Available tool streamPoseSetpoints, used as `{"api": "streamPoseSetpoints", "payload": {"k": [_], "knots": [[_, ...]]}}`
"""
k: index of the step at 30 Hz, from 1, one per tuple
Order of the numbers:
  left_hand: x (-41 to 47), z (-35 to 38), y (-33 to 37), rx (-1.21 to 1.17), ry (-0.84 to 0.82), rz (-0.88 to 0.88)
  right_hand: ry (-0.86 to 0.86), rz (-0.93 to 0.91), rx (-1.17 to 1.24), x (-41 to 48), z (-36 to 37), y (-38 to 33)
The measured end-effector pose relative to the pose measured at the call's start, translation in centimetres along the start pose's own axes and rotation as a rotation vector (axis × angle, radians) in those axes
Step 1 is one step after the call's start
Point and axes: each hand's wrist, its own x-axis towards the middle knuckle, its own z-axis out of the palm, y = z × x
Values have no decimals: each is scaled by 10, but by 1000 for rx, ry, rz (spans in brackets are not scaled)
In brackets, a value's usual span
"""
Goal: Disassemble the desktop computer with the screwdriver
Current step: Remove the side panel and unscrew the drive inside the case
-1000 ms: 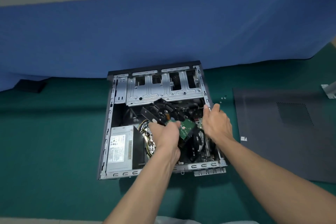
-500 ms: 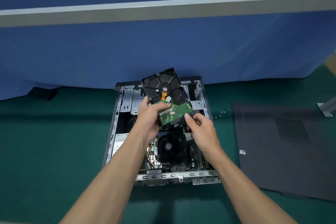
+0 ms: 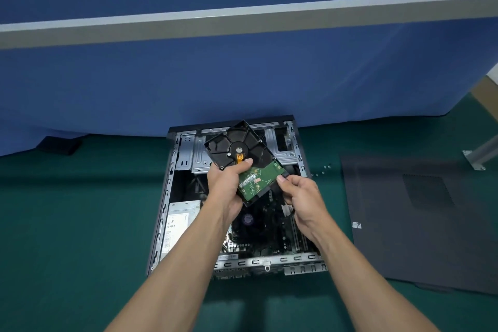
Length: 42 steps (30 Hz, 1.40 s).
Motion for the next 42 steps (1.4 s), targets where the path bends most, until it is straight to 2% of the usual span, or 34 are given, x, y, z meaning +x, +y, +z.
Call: {"api": "streamPoseSetpoints", "payload": {"k": [3,4,8,10,12,15,16,20,23,25,28,30,31,33,37,40,42], "knots": [[0,2,-5,-24,103,47,188,-18,-51,1,20,11],[0,1,-5,-13,117,50,203,-7,-52,1,23,14],[3,-5,3,55,81,31,4,34,4,1,11,11],[4,-5,6,54,88,30,-35,15,19,2,6,7],[3,0,4,38,116,41,12,7,22,4,11,8],[3,4,-2,17,171,63,197,-7,-120,6,26,17],[4,4,-3,28,176,69,211,-2,-114,5,26,18],[8,0,3,60,137,29,-47,26,9,4,7,9],[9,1,4,48,134,22,-17,20,-41,4,6,8],[9,2,5,53,133,46,52,21,-160,3,6,11],[12,-1,11,63,125,92,97,-25,-596,-2,-3,14],[12,-3,16,72,124,123,144,-147,-862,-4,-6,18],[12,-3,18,80,122,134,183,-220,-902,-6,-6,19],[11,-3,20,82,118,151,193,-315,-800,-9,-4,15],[9,2,19,74,83,162,-48,-202,-438,-7,8,2],[6,5,16,63,55,124,-102,-189,-350,1,16,3],[5,5,16,64,39,101,-141,-136,-199,4,15,5]]}}
